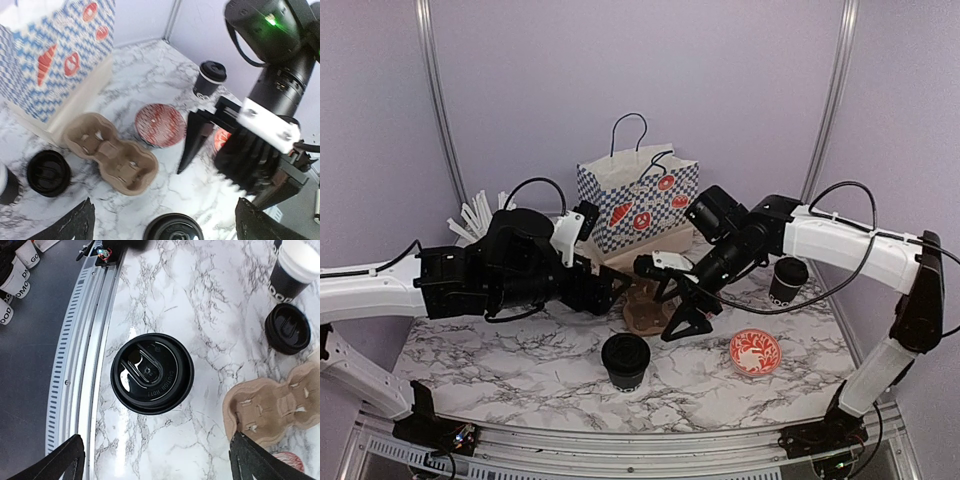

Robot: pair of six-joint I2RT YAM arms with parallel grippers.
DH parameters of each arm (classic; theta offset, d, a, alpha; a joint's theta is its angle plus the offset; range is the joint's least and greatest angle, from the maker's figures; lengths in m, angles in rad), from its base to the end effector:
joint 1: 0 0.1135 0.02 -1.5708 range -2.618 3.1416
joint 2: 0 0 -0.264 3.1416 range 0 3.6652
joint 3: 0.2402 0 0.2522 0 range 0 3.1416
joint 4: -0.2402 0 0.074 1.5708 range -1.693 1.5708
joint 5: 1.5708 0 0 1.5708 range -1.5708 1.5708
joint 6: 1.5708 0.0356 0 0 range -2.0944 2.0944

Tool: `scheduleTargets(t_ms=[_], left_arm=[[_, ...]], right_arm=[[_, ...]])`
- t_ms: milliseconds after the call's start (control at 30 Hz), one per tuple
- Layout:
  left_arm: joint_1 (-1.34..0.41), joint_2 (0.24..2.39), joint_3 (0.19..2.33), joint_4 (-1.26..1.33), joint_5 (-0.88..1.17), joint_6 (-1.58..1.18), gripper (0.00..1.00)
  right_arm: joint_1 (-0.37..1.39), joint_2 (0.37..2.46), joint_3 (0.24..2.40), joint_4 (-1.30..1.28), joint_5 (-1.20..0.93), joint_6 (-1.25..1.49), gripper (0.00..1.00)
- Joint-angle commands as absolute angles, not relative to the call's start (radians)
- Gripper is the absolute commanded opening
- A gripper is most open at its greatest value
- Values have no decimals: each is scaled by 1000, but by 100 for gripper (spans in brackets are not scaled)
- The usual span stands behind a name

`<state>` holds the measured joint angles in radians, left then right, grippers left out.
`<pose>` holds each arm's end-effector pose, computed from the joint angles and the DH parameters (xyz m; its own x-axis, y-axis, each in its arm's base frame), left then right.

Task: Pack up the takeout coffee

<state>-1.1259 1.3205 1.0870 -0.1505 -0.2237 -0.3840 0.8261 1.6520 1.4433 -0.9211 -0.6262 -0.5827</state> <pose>0.1395 -0.2743 0.3302 -0.4461 0.0868 -0.8908 0.6736 0.6879 -0.2703 0.2133 0.2622 0.2916 -0.0906 -0.7562 -0.6481 -0.9763 -0.0609 0.2077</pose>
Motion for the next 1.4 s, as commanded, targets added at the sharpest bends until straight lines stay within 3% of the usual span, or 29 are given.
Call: scheduleTargets(t_ms=[0,167,433,700,1367], left_arm=[[-1126,1229,1091,-228,-598,-238,99],[-1126,1160,1078,-217,-639,-173,99],[-1124,1080,1012,-229,-655,-244,99],[-1124,1044,986,-247,-629,-282,99],[-1123,1049,965,-249,-615,-286,99]], right_arm=[[836,1561,1428,-856,-577,-774,98],[874,1632,1482,-851,-559,-809,95],[1009,1750,1523,-843,-419,-809,98],[1029,1825,1565,-849,-385,-792,97],[1049,1854,1632,-941,-395,-744,73]])
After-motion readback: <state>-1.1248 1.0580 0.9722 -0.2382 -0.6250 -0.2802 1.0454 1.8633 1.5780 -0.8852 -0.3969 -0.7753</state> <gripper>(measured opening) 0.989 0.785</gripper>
